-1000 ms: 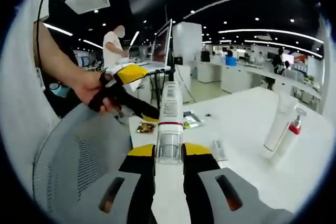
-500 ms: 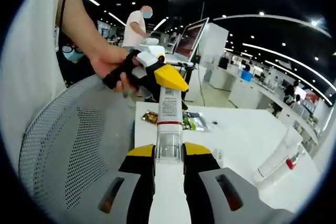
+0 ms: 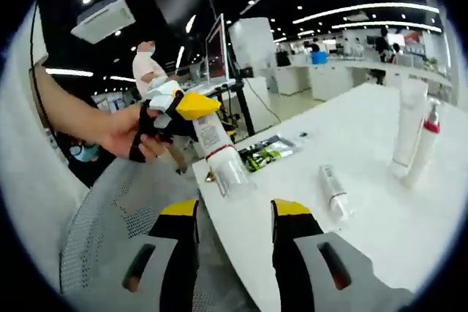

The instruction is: Arrange the skincare products in the storage area until every visible bottle or jar stands upright without overlapping.

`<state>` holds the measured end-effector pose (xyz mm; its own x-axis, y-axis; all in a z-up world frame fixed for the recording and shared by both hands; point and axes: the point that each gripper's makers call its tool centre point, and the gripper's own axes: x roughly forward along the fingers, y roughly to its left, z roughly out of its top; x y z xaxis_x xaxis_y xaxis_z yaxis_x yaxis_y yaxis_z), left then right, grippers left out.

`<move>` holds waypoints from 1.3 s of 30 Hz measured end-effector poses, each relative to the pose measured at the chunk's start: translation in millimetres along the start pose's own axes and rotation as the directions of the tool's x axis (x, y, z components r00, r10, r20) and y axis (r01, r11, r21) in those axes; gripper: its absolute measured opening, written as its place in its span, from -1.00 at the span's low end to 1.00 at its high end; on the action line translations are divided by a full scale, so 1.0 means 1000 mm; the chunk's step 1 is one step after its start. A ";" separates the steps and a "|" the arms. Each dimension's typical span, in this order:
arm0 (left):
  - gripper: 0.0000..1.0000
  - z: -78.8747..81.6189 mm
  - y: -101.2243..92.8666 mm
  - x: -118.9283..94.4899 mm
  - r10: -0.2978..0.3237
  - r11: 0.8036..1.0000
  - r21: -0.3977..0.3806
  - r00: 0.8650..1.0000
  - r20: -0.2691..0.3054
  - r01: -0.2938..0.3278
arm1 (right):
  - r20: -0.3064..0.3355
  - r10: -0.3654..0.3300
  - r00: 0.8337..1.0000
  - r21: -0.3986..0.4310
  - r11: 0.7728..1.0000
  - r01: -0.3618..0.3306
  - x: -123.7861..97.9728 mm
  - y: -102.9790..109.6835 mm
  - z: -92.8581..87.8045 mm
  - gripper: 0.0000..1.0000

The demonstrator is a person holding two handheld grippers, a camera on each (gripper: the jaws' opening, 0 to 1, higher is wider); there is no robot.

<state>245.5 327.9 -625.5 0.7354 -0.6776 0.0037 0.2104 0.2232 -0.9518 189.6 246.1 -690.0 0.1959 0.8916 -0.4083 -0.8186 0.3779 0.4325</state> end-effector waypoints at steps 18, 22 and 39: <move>-0.54 -0.051 0.000 0.015 0.029 0.973 0.230 0.984 -0.177 0.012 | 0.259 0.155 0.953 0.259 0.940 -0.223 -0.014 0.018 0.040 -0.38; -0.54 -0.069 0.003 0.017 0.069 0.930 0.367 0.964 -0.257 0.031 | 0.292 0.144 0.945 0.351 0.903 -0.246 -0.018 0.011 0.042 -0.30; -0.54 -0.107 -0.004 0.018 0.100 0.643 0.724 0.910 -0.403 0.250 | 0.439 0.000 0.898 0.707 0.617 -0.346 -0.032 -0.031 0.049 -0.39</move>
<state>188.8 240.3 -653.9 0.4307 -0.8765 -0.2151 0.7857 0.4814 -0.3885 234.5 218.0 -651.1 0.4129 0.9107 -0.0137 -0.1907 0.1011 0.9764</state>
